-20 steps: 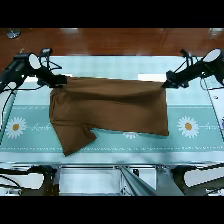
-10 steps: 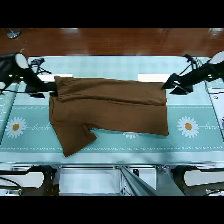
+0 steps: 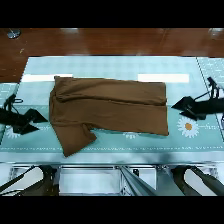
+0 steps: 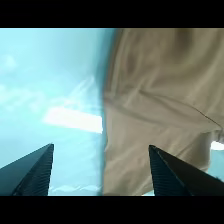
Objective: Fold the shirts.
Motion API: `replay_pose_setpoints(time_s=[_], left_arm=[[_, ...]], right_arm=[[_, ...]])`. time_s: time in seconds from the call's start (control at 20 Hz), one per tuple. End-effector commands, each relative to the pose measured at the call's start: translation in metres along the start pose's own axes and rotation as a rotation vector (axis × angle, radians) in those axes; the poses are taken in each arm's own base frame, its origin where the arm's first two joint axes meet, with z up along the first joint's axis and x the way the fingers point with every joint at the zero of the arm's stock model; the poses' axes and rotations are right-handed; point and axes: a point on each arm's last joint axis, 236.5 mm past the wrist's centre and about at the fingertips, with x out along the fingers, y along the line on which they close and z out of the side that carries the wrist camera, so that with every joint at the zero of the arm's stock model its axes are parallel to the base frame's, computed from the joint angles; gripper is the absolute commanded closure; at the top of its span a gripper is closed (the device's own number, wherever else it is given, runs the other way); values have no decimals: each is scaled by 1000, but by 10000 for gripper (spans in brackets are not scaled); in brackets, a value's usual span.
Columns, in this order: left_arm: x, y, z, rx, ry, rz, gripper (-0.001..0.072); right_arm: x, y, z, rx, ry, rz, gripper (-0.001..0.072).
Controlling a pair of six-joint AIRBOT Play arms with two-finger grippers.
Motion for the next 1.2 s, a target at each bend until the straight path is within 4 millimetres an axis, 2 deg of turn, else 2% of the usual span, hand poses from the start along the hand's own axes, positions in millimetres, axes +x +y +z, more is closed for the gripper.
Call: replay_pose_setpoints(time_s=[0.0, 0.2, 0.4, 0.5, 0.55, 0.6, 0.65, 0.7, 0.75, 0.95, 1.05, 1.15], left_arm=[[23, -6, -12, -104, -74, -159, 4], [46, -22, -17, -57, -83, -178, 4], [66, -53, -32, 90, -43, -182, 4], [71, -60, -40, 137, -15, -178, 7], [71, -62, -42, 145, -7, -181, 106], [70, -63, -44, 170, 3, -187, 555], [69, -65, -44, 182, 0, -191, 684], [68, -67, -42, 184, -3, -195, 685], [68, -68, -42, 182, -5, -198, 684], [68, -67, -42, 208, -6, -197, 685], [68, -68, -43, 208, -4, -198, 684], [68, -68, -42, 207, -6, -198, 684]], right_arm=[[18, 15, -33, 38, -84, 121, 89], [23, 12, -43, 47, -61, 120, 89], [22, 12, -43, 52, -59, 121, 89], [17, 0, -36, 48, -78, 74, 89], [10, -11, -30, 59, -93, 34, 89], [3, -30, -25, 74, -109, -27, 89], [-1, -54, -28, 136, -104, -106, 89], [-4, -73, -36, 199, -77, -168, 89], [-3, -78, -49, 203, -21, -189, 89], [21, -76, -103, 168, 208, -180, 89], [32, -70, -112, 157, 265, -163, 89], [46, -58, -105, 150, 251, -119, 89]])
